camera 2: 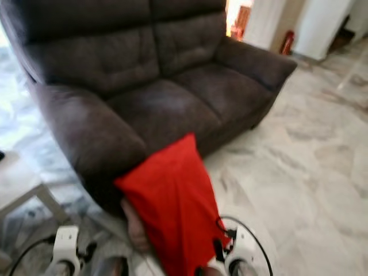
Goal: Move the pillow to the sofa from floor
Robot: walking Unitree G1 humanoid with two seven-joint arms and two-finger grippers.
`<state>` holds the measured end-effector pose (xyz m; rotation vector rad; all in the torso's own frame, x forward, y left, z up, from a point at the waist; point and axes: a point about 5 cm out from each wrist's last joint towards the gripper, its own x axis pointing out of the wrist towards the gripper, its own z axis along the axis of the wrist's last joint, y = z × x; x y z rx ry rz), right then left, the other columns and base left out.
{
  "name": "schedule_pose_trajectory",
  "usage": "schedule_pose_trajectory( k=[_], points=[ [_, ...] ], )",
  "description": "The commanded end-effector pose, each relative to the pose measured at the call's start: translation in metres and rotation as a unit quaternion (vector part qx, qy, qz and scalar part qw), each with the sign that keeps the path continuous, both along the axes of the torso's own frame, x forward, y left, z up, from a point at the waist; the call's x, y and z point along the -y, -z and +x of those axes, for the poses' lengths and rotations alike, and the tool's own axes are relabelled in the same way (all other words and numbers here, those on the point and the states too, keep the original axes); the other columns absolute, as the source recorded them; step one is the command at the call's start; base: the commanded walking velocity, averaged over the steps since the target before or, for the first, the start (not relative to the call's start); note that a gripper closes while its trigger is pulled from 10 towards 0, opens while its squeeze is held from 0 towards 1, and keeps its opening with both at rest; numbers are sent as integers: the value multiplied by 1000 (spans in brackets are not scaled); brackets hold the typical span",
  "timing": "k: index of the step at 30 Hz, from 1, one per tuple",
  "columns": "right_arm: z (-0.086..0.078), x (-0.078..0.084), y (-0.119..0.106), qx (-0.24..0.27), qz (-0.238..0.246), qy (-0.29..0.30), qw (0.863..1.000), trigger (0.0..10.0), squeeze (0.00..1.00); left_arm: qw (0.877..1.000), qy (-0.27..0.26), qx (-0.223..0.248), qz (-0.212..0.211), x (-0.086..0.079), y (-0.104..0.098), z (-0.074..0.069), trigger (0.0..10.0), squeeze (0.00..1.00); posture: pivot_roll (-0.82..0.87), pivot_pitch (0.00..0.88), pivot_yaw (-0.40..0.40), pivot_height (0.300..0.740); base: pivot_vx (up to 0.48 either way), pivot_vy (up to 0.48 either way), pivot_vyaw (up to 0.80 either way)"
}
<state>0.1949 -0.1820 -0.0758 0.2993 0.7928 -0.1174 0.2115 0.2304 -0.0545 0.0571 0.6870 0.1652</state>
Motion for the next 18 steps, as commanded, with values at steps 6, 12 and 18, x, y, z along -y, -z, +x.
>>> schedule_pose_trajectory(
  k=[6,12,18],
  points=[
    [1,4,-1,-1,-8,-5,1000,10000,0,1000,-15,-7,-4,-3,2,-5,10000,0,43,0,-55,630,0,0,0],
    [1,3,-1,-1,-7,-8,1000,10000,0,1000,-21,-3,-8,-4,1,-4,10000,0,41,0,-54,630,0,0,0],
    [1,3,-1,-2,-5,-5,1000,10000,0,999,-17,27,-11,-4,-6,6,10000,0,40,0,-52,630,0,0,0]
  ],
)
